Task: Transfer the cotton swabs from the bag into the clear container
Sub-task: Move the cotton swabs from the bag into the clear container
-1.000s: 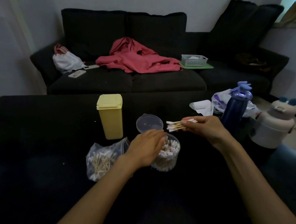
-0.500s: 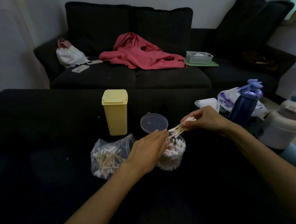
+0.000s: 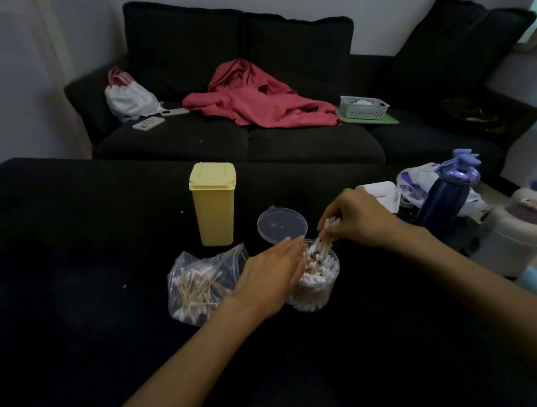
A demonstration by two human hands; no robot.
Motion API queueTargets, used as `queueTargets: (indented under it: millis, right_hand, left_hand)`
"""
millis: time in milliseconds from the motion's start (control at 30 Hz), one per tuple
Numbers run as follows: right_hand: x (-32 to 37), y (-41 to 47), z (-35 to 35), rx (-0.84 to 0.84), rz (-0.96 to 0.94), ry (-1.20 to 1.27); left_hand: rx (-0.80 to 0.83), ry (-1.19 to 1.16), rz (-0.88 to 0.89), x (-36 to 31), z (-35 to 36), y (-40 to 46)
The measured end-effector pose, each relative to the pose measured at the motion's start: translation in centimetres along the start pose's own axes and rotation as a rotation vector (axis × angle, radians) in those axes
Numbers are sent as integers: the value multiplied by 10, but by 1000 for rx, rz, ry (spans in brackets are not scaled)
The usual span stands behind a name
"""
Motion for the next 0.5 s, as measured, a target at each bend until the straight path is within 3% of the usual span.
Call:
queueTargets:
  millis: [300, 500]
  right_hand:
    - [13, -24, 28, 48, -65, -105]
    - [4, -22, 26, -38, 55, -39]
  left_hand:
    - [24, -33, 9, 1, -3, -2]
    - [0, -30, -9, -2, 0, -5]
Point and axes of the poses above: each hand's wrist, its own y-axis towards the middle knuckle, its own z-axis out of the palm, x = y × z, the point moved 2 cm from there along y, towards the middle knuckle, and after that the axes turned 9 degrees about y, right-handed, at the moved point
